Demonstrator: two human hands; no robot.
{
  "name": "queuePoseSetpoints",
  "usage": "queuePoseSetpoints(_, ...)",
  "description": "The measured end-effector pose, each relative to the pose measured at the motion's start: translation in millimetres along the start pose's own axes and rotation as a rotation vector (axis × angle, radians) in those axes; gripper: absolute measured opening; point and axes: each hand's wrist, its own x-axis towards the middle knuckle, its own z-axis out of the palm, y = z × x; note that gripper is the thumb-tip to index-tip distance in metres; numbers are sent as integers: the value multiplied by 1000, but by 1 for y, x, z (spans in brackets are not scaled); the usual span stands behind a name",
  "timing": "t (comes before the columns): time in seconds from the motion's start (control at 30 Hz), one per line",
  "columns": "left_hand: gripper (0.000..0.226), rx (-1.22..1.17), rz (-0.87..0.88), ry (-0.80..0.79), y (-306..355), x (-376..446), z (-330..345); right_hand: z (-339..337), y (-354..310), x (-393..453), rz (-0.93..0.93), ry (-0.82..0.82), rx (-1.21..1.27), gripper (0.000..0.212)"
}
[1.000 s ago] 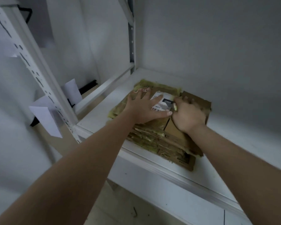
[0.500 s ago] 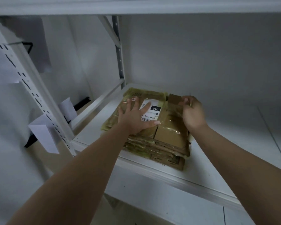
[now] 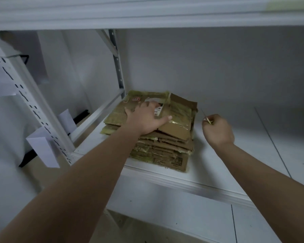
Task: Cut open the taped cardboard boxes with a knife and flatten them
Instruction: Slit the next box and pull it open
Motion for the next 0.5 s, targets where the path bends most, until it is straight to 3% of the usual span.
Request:
queuePoseSetpoints(0.3,69,215,127,175,32,-9,-20,-21,11,-7,-26,-9,0,24)
queuePoseSetpoints(0.5,59,254,289,219,95,-18,-15,-54,29,-7,-35,0,-42,25)
